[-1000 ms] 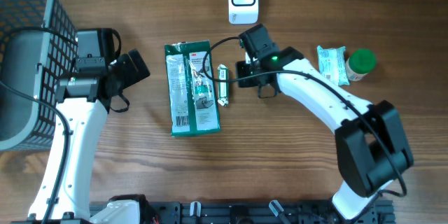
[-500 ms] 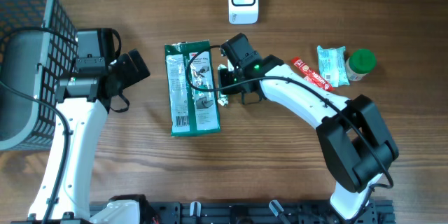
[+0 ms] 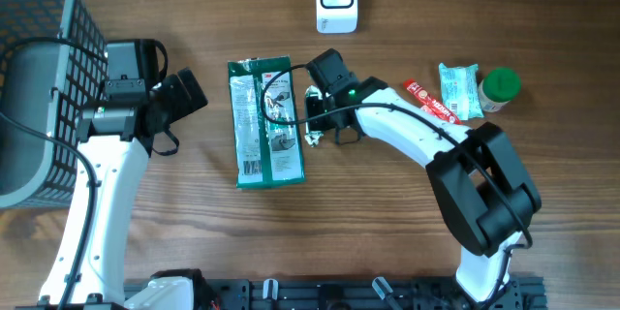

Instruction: Scan the item barcode

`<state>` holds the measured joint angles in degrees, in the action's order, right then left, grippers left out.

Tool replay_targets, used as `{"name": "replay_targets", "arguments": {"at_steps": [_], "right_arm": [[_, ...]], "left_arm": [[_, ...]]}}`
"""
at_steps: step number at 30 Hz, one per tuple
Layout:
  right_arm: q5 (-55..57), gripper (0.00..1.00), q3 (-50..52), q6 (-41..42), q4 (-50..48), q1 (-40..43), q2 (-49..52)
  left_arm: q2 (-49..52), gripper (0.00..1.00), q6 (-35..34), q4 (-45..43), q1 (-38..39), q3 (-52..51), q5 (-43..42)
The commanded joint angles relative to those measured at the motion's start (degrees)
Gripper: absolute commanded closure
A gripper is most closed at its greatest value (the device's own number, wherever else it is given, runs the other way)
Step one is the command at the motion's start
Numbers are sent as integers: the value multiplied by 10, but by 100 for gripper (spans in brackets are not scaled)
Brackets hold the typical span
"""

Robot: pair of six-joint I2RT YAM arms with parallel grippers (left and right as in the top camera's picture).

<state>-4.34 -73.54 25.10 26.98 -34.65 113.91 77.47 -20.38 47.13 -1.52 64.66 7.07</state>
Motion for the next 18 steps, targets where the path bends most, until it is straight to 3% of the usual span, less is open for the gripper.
{"name": "replay_targets", "arguments": {"at_steps": [1, 18], "right_arm": [[29, 69, 0, 5, 20, 32, 4], [30, 60, -18, -86, 68, 91, -14]], "left_arm": [[1, 0, 6, -1, -3, 3, 5], [1, 0, 7, -1, -3, 3, 5]]}}
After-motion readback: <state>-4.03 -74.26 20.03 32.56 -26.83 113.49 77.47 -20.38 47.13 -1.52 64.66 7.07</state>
